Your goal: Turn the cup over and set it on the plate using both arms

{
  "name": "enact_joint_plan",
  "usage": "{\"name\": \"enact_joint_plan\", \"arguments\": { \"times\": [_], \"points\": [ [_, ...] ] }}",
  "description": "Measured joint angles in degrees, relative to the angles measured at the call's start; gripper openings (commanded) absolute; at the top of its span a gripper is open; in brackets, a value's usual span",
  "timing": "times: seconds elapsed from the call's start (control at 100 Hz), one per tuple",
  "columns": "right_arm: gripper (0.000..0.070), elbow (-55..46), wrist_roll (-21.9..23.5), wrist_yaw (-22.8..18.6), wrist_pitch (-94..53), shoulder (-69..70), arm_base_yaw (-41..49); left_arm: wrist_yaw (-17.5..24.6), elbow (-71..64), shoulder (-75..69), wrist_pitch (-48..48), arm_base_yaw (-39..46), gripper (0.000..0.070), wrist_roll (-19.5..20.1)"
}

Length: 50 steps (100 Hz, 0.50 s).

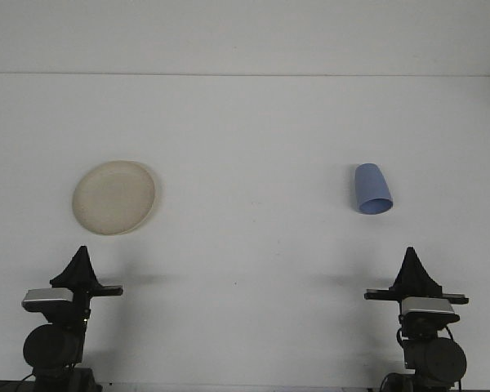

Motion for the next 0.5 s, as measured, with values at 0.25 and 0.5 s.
{"name": "enact_joint_plan", "arguments": {
  "times": [0.25,0.5],
  "points": [
    [0.0000,0.00,0.00,0.00,0.00,0.00,0.00,0.00,0.00,0.00,0.00,0.00,0.0011,-0.02],
    [0.0000,1.29,0.44,-0.31,-1.38,0.00,0.00,0.00,0.00,0.00,0.00,0.00,0.0011,-0.02]
  ]
}}
